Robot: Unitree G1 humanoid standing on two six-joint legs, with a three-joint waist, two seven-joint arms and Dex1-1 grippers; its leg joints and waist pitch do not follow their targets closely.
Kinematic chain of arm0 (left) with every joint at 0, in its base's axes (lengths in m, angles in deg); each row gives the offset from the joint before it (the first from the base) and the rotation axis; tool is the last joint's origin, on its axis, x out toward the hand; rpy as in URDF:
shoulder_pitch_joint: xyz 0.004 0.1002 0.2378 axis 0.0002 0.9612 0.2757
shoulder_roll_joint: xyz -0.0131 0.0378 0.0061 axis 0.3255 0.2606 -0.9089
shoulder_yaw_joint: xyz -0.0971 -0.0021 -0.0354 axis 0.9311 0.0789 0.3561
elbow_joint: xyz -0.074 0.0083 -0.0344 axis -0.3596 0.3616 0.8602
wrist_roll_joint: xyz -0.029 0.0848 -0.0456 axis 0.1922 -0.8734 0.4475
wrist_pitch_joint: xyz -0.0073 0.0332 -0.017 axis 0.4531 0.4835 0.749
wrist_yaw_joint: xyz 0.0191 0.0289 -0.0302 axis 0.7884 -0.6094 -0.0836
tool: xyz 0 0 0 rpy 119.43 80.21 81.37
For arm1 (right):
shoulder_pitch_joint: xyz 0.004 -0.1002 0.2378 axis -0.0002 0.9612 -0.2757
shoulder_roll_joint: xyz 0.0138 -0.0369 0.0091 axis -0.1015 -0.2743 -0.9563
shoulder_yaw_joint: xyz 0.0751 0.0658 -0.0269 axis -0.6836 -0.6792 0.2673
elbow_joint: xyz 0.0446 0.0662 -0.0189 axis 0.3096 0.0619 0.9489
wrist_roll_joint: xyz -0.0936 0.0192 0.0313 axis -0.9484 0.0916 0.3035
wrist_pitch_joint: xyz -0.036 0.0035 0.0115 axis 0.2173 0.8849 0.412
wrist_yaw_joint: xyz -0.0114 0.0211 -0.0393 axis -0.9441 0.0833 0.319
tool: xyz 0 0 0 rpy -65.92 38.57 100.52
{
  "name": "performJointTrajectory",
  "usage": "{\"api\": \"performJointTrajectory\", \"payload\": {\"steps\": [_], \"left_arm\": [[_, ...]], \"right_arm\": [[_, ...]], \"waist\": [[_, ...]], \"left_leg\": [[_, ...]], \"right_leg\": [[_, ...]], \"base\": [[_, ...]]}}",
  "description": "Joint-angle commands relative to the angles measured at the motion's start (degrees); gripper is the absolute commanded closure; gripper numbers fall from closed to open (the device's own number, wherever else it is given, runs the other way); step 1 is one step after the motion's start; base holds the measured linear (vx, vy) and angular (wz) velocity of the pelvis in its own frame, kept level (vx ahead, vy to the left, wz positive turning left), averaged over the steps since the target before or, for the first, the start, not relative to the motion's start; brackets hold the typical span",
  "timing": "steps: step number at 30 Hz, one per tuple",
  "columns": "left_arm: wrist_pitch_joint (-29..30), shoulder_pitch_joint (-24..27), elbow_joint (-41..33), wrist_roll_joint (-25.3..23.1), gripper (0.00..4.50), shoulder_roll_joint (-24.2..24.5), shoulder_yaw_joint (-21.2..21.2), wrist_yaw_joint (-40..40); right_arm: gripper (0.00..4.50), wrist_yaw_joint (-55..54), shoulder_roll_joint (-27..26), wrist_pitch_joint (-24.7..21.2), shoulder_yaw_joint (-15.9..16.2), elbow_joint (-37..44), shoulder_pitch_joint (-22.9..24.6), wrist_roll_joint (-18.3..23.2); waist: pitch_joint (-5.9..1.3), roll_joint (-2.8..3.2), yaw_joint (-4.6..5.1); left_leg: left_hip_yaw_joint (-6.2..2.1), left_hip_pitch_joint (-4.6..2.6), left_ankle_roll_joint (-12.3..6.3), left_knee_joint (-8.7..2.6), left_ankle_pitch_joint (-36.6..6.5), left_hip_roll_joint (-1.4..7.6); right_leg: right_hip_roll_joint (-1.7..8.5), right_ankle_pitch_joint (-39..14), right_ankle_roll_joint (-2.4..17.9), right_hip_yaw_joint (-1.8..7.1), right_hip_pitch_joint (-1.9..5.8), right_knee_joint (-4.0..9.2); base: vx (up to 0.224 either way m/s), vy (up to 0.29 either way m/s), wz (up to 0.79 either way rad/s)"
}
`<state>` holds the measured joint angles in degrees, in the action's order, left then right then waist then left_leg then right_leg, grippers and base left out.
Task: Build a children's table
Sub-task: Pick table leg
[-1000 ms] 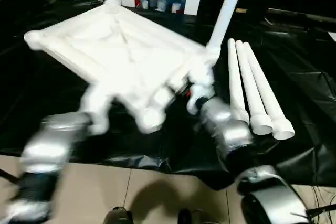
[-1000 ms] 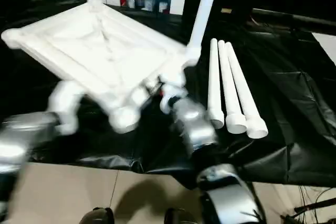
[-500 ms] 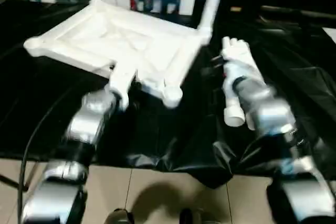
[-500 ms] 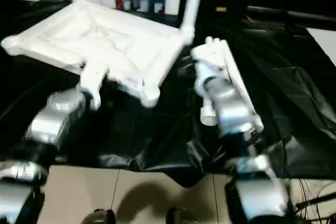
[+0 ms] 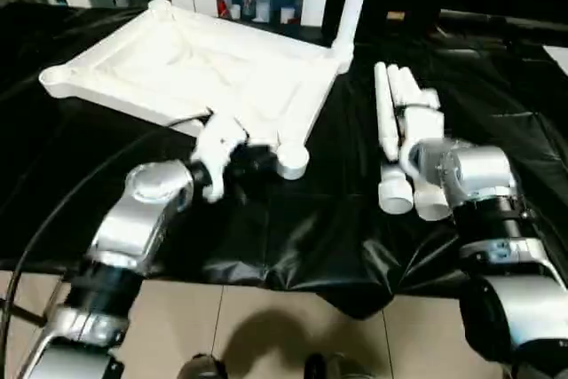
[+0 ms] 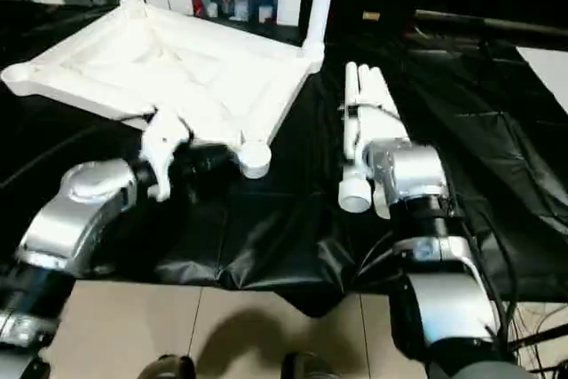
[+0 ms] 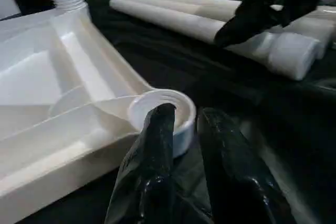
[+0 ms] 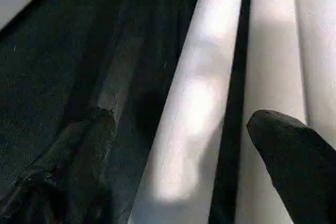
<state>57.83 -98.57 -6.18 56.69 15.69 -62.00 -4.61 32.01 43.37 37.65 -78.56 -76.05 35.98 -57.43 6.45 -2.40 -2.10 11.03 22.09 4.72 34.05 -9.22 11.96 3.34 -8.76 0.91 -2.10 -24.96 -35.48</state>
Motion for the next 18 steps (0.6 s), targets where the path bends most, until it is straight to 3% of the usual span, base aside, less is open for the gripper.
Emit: {"api": "performJointTrajectory", "payload": {"steps": [1, 7, 15, 18], "left_arm": [[1.1, 0.2, -1.4, -0.7, 3.5, 0.1, -0.4, -0.6], [2.5, -0.3, -2.3, 0.3, 3.5, 0.7, -0.3, -0.6], [2.9, -0.3, -3.2, 0.7, 3.5, 1.0, -0.3, -1.4], [3.1, -0.4, -3.4, 0.5, 3.5, 1.1, -0.2, -1.3]], "right_arm": [[0.01, 0.0, -0.2, -1.2, -0.5, -0.4, -1.3, 0.8], [0.01, 1.0, -0.6, -2.5, -0.6, -1.5, -2.1, 1.6], [0.01, 3.1, -2.6, -1.6, -1.7, 1.9, -2.1, 4.6], [0.01, 2.9, -3.0, -0.2, -3.8, 3.0, -2.9, 6.4]], "waist": [[-5.64, 0.25, -0.14], [-5.61, 0.4, -0.13], [-5.7, 0.63, -0.08], [-5.69, 0.65, -0.16]], "left_leg": [[0.0, -1.17, 0.9, -3.14, -8.6, 0.51], [-0.09, -1.29, 1.66, -3.1, -9.4, 0.45], [-0.16, -1.15, 1.46, -3.05, -8.7, 0.42], [-0.14, -1.22, 1.48, -3.08, -8.8, 0.43]], "right_leg": [[3.12, -11.1, 10.5, 2.29, 3.76, 3.6], [2.99, -12.3, 9.5, 2.3, 3.53, 3.65], [3.01, -10.5, 10.1, 2.26, 3.65, 3.42], [2.92, -10.3, 10.2, 2.27, 3.63, 3.37]], "base": [[0.0, 0.0, 0.0], [0.0, 0.0, 0.0], [0.0, 0.0, 0.0], [0.0, 0.0, 0.0]]}}
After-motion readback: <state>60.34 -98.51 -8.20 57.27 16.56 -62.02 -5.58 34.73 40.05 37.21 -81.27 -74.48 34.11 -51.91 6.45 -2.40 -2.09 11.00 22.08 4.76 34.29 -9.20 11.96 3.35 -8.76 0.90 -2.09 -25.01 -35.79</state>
